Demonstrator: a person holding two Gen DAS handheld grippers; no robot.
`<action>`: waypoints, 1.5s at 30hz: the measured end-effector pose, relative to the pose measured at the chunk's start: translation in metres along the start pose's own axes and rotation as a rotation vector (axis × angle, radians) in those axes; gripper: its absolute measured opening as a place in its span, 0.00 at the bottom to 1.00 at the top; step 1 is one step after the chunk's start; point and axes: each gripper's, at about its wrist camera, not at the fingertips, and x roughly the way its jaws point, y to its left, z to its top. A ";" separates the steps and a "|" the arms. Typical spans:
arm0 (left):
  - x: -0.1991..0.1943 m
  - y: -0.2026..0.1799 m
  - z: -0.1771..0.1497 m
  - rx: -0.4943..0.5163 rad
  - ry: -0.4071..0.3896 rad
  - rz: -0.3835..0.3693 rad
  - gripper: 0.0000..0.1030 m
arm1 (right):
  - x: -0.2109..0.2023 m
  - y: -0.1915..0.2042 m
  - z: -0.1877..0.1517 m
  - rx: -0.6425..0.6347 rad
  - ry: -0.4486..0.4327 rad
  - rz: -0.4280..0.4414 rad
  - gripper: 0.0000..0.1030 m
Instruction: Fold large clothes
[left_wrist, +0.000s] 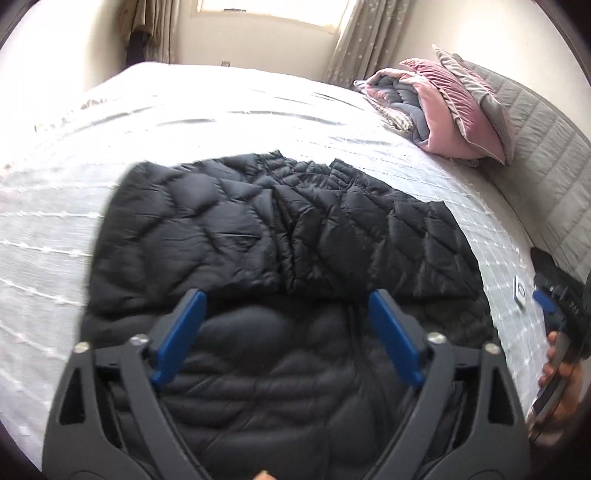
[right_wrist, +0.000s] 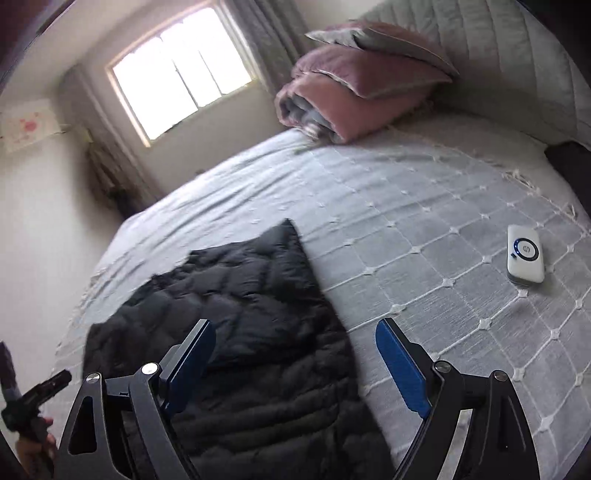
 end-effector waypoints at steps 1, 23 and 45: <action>-0.014 0.004 -0.004 0.010 -0.003 0.006 0.99 | -0.007 0.004 -0.006 0.013 0.017 0.042 0.90; -0.107 0.136 -0.167 -0.156 0.213 -0.048 0.99 | -0.065 -0.052 -0.126 0.002 0.368 0.101 0.90; -0.068 0.140 -0.226 -0.134 0.258 -0.075 0.99 | -0.052 -0.106 -0.171 0.218 0.420 0.325 0.90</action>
